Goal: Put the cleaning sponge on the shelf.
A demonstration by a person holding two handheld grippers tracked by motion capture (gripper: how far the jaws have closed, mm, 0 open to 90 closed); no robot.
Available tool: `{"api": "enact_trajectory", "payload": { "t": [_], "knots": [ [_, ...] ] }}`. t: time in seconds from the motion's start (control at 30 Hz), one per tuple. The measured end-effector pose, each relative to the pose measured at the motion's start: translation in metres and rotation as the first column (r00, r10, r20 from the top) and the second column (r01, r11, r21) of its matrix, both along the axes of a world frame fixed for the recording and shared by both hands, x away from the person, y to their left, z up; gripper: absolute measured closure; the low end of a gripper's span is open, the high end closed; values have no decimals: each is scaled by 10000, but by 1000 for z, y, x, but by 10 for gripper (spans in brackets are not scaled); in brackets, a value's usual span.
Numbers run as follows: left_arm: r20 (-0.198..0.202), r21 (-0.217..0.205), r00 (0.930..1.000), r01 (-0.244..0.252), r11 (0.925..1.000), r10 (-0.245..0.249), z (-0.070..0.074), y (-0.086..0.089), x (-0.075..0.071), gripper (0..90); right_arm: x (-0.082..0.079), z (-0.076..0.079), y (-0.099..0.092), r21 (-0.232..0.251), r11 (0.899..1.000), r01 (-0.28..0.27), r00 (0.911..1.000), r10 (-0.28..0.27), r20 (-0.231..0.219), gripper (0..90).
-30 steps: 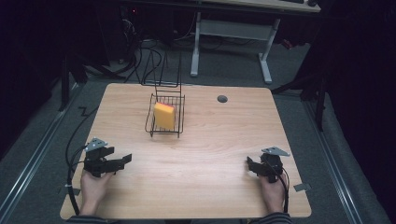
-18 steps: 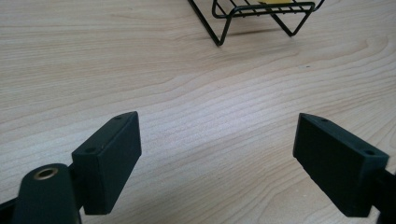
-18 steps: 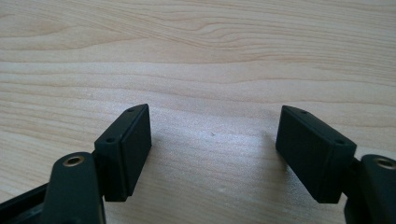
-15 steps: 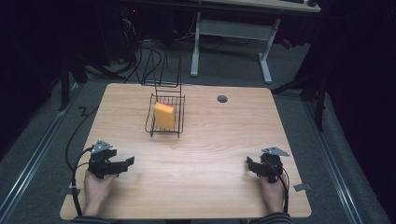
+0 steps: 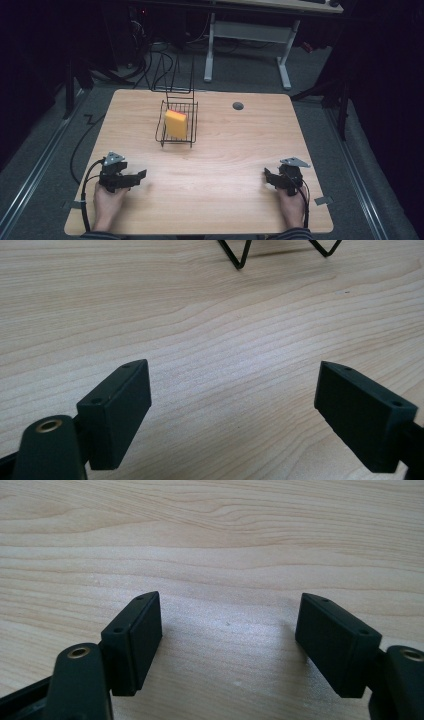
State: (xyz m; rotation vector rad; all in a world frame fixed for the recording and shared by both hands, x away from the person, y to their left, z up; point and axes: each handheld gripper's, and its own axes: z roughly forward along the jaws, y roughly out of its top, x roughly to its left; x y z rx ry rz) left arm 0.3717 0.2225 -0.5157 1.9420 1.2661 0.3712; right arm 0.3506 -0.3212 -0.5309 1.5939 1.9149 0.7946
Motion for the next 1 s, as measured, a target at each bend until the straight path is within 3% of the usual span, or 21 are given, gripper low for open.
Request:
{"api": "enact_trajectory", "payload": {
  "t": [0.2,1.0],
  "knots": [
    [87,355,9998,-156,9992,153,-5,-3,0,158,0,0,0,-1,10000,0,10000,0,1,269],
    [292,1114,9988,-426,9929,395,-20,-13,6,158,0,0,0,-1,10000,-3,10000,3,0,269]
  ]
}}
